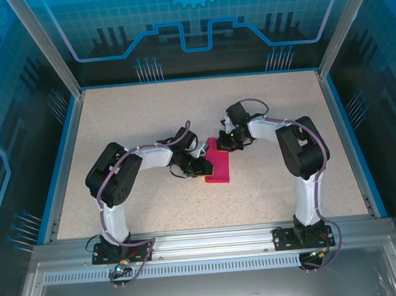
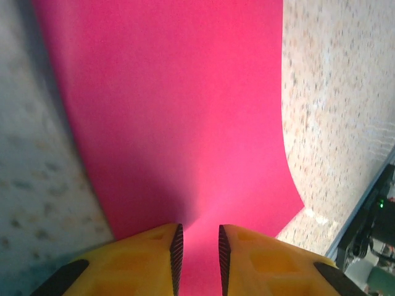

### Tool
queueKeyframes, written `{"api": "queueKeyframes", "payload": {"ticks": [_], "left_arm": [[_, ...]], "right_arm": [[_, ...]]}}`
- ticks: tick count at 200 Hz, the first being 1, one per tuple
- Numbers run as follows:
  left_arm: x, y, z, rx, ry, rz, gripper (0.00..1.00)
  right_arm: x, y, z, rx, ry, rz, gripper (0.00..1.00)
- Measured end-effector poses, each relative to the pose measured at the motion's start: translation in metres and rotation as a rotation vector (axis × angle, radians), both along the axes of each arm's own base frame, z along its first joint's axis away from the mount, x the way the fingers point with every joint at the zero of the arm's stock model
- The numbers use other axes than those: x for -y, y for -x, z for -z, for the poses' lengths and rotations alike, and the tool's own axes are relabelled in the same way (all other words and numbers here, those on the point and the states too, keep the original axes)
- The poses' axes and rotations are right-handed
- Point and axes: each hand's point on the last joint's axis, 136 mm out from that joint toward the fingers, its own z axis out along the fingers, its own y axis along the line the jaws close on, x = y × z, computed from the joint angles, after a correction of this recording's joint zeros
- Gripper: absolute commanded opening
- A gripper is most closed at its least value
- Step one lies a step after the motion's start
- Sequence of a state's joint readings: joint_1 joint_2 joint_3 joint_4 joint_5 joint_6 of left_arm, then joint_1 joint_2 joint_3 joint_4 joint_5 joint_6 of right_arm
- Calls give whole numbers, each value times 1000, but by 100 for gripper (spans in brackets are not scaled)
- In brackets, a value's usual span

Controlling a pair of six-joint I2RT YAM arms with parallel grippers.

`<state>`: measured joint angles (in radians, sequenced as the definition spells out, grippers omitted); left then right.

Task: Fold a paper plane with a square sheet of paper (fold left side to right side)
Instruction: First fold the square sheet of paper in half at the center of the table.

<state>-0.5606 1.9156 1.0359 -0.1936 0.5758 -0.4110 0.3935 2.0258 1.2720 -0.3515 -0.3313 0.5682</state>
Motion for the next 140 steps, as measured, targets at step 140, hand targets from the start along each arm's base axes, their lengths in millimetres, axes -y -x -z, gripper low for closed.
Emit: {"api": "queueKeyframes", "payload": {"ticks": [140], "left_arm": [[-3, 14, -52, 61, 94, 12, 27]], "right_arm": [[-2, 0, -1, 11, -6, -27, 6]]}}
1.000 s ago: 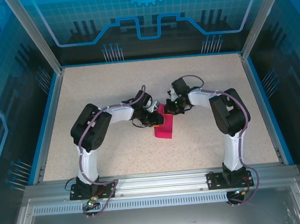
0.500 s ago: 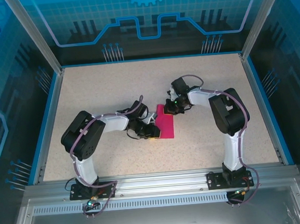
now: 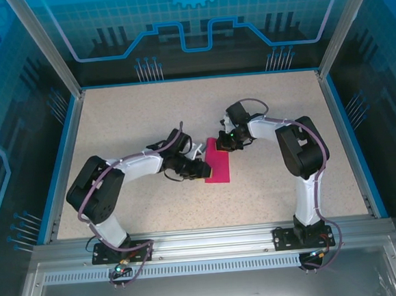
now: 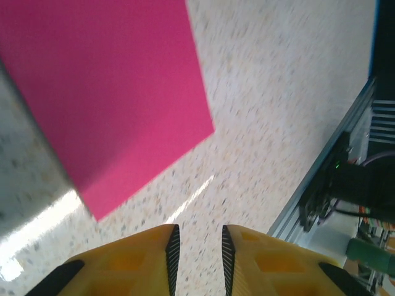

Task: Fold a paper plane with a square sheet of paper (fold left side to right side)
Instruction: First fold the square sheet of paper in half at the center of the table, then hold the square sheet of paper at the center of the table.

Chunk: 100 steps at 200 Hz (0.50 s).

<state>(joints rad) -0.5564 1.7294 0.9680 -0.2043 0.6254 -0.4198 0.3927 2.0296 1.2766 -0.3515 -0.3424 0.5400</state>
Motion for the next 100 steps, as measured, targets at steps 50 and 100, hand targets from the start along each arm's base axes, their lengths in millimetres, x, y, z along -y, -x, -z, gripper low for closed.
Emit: {"api": "queueKeyframes", "payload": {"ticks": [50, 100], "left_arm": [[17, -43, 14, -1, -4, -20, 26], [19, -45, 44, -53, -46, -20, 26]], "right_arm": [[-1, 0, 0, 3, -2, -7, 7], [-1, 0, -1, 3, -8, -8, 8]]}}
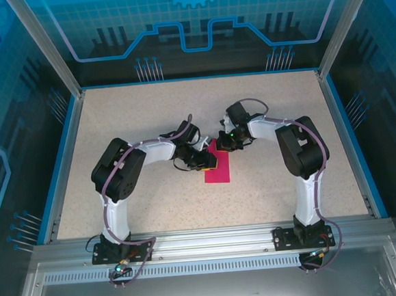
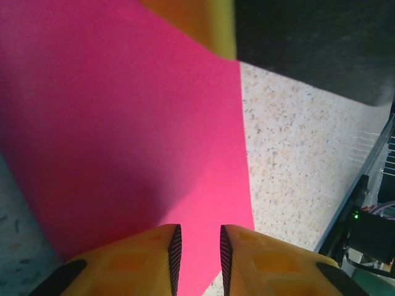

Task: Fold a paper plane with a square sheet of paper (fold left side to right side)
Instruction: Hold the square sheet of paper at the center of the table, then hold the paper at the center of the table, then first fold the square sheet of paper in half at the center of the table.

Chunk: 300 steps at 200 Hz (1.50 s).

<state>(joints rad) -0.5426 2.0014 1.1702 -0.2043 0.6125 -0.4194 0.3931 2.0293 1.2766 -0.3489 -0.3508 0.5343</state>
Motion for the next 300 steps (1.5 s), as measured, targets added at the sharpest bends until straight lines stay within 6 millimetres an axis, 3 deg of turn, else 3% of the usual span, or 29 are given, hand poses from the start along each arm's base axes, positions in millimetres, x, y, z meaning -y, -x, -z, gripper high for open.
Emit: {"api": "queueKeyframes", "payload": {"ticks": [50, 73, 102, 121, 140, 163, 183, 243, 300], "left_arm": [[-1, 4, 7, -2, -38, 0, 26], [-1, 5, 9, 1, -35, -2, 26], [-1, 5, 9, 0, -28, -17, 25], [-1, 5, 8, 4, -25, -19, 26], [-1, 5, 8, 7, -23, -20, 25], [-1, 4, 8, 9, -25, -21, 25], [-1, 4, 8, 10, -25, -21, 25], [-1, 5, 8, 9, -25, -20, 26], [1, -3, -2, 11, -45, -29, 30]], "right_arm": [[-2, -5, -11, 30, -18, 12, 13], [0, -5, -41, 99, -34, 19, 22], [10, 9, -90, 208, -56, 26, 19], [20, 33, -99, 227, -61, 19, 13], [29, 64, -88, 191, -50, 12, 9], [30, 105, -59, 103, -41, -16, 8], [28, 128, -37, 24, -37, -26, 8], [19, 136, 3, -75, 11, -30, 8], [20, 133, 5, -88, 39, -28, 8]]}}
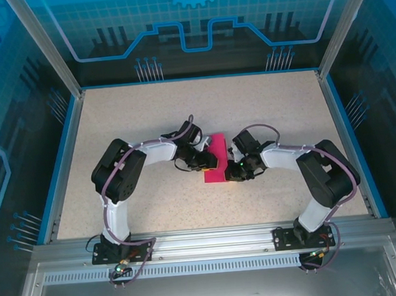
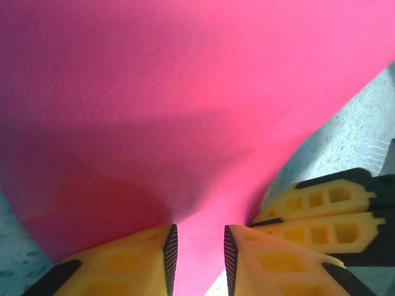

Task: Fold a paper plane with a square sheet of paper (fold left side to right side)
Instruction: First fold the square sheet of paper in half at the center of the table.

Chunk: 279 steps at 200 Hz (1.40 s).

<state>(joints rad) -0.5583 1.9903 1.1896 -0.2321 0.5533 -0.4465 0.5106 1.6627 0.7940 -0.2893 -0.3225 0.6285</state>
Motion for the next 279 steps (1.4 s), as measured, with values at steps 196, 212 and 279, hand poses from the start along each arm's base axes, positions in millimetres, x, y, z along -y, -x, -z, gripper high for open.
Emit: {"api": "queueKeyframes", "payload": {"ticks": [196, 212, 279], "left_arm": [[-9, -50, 10, 44, -65, -56, 29], [-8, -53, 10, 39, -57, -56, 29], [-14, -92, 7, 55, -49, -104, 31]], "right_arm": [[5, -2, 1, -1, 63, -52, 8], [6, -3, 1, 6, 68, -54, 8], [7, -4, 1, 19, 76, -64, 8]]}}
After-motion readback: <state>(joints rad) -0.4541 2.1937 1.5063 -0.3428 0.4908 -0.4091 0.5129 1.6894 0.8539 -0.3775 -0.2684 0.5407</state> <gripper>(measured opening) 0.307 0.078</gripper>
